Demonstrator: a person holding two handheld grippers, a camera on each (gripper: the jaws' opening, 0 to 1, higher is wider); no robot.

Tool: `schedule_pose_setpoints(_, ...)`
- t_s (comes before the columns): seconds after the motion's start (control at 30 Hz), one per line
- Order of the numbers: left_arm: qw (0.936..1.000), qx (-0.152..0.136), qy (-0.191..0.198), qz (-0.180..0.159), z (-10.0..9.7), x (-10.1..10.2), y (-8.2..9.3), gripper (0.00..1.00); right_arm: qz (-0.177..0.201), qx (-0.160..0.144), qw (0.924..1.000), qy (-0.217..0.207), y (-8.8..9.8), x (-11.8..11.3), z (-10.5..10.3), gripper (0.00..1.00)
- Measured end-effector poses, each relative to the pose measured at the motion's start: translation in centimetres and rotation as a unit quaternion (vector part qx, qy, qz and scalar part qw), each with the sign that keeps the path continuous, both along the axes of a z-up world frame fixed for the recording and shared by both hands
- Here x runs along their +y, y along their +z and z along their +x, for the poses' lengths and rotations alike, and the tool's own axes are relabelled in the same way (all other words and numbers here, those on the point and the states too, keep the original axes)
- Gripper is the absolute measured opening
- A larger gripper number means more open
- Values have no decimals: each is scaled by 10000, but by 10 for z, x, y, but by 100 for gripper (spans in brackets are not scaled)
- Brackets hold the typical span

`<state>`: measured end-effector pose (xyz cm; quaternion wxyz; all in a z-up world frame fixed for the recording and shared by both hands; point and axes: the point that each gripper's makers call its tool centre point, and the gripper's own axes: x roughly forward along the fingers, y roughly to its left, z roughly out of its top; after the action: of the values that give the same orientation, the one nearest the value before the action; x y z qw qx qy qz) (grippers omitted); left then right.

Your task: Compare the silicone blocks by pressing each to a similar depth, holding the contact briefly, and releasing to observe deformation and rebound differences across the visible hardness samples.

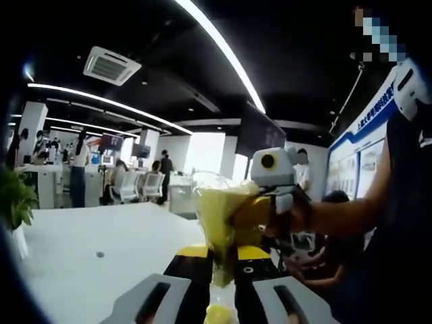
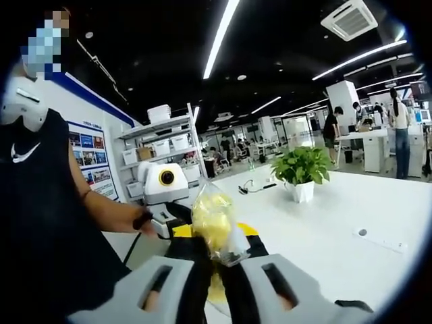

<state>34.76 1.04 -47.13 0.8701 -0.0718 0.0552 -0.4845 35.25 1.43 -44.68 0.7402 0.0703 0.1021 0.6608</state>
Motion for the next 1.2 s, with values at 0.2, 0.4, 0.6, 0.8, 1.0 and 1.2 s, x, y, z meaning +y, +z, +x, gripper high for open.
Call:
schedule_pose_setpoints(0.2,9999,27,-36,-102,-6,0,-2,9,-141,62,9999,53,-2,0,-5,0)
schedule_pose_setpoints(0.4,9999,-56,-38,-126,-5,1,3,9,-37,77,10000,31,2,1,-4,0)
schedule_pose_setpoints(0.6,9998,-139,-9,-134,-2,2,5,8,6,5,10000,-17,5,1,-2,0)
schedule_pose_setpoints(0.8,9996,-263,-17,-67,-3,2,6,3,34,-196,9998,-61,8,1,-4,3)
schedule_pose_setpoints(1.0,9998,-107,-7,-188,1,4,11,2,157,-344,9992,-93,12,2,-1,7)
schedule_pose_setpoints(1.2,9991,-44,28,-415,3,8,16,1,391,-403,9969,-557,22,-6,20,42)
